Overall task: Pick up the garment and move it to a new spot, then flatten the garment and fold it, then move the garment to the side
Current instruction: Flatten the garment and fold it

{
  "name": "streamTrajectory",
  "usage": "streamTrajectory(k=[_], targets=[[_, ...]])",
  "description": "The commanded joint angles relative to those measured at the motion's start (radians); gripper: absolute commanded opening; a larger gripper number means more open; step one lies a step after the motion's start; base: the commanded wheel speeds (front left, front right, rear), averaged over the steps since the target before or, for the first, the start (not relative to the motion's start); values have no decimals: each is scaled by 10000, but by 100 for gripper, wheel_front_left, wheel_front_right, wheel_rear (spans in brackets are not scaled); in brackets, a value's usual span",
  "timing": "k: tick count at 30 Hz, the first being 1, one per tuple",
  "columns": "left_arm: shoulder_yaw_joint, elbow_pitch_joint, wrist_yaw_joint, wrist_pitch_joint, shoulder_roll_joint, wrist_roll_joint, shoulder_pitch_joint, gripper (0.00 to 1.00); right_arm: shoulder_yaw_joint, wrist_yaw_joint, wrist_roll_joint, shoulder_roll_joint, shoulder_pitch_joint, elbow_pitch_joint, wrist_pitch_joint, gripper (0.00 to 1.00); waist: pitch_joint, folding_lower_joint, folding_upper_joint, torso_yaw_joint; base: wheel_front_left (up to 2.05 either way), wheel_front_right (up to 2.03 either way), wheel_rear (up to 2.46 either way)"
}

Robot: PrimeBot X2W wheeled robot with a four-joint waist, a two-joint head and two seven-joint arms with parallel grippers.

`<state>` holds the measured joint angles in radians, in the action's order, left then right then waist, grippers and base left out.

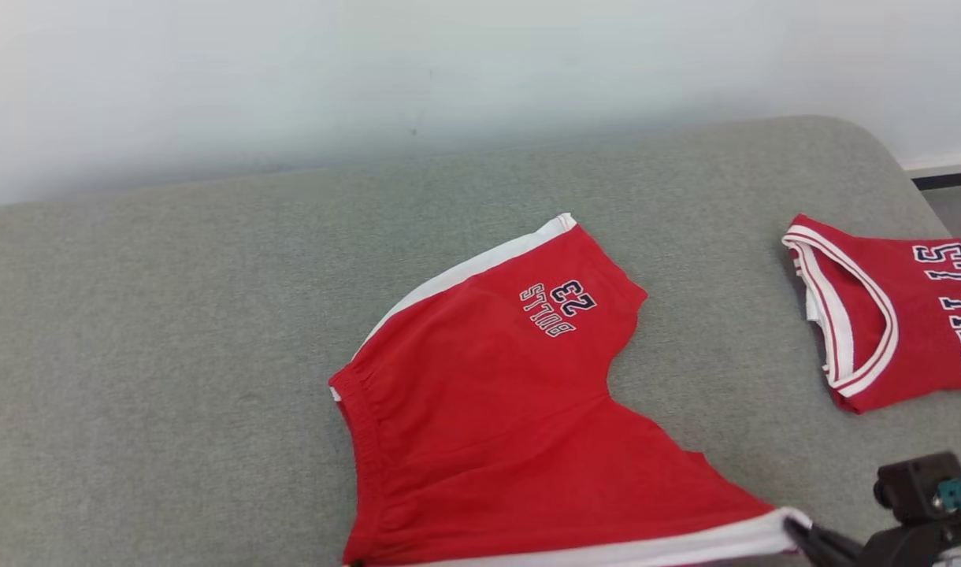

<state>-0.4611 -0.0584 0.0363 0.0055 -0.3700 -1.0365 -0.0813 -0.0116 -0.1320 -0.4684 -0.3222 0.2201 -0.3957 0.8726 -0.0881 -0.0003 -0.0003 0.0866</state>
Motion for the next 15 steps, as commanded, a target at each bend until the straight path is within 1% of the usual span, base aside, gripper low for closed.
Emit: streamTrajectory(k=[1,3,7,9,15], targets=[[101,192,-47,-19,-3,-64,-59,0,-88,32,159,-23,-193,-119,-6,0,-4,3,3,-122,0,0,0],[219,477,-74,-107,115,-190,104,0,-123,32,281,-155,-619,-155,-194,0,-81,3,3,-206,0,0,0],[408,671,-13,-250,453,-337,857,0,169,32,365,-523,-1956,558,-666,0,-295,3,3,-452,0,0,0],[423,512,-20,-199,615,-329,1391,0,429,32,389,-731,-2821,1197,-974,0,-416,3,3,-617,0,0,0],[519,-354,-208,-375,1206,-52,3010,0,1368,30,379,-933,-5486,3635,-2132,0,-847,3,3,-1022,0,0,0]])
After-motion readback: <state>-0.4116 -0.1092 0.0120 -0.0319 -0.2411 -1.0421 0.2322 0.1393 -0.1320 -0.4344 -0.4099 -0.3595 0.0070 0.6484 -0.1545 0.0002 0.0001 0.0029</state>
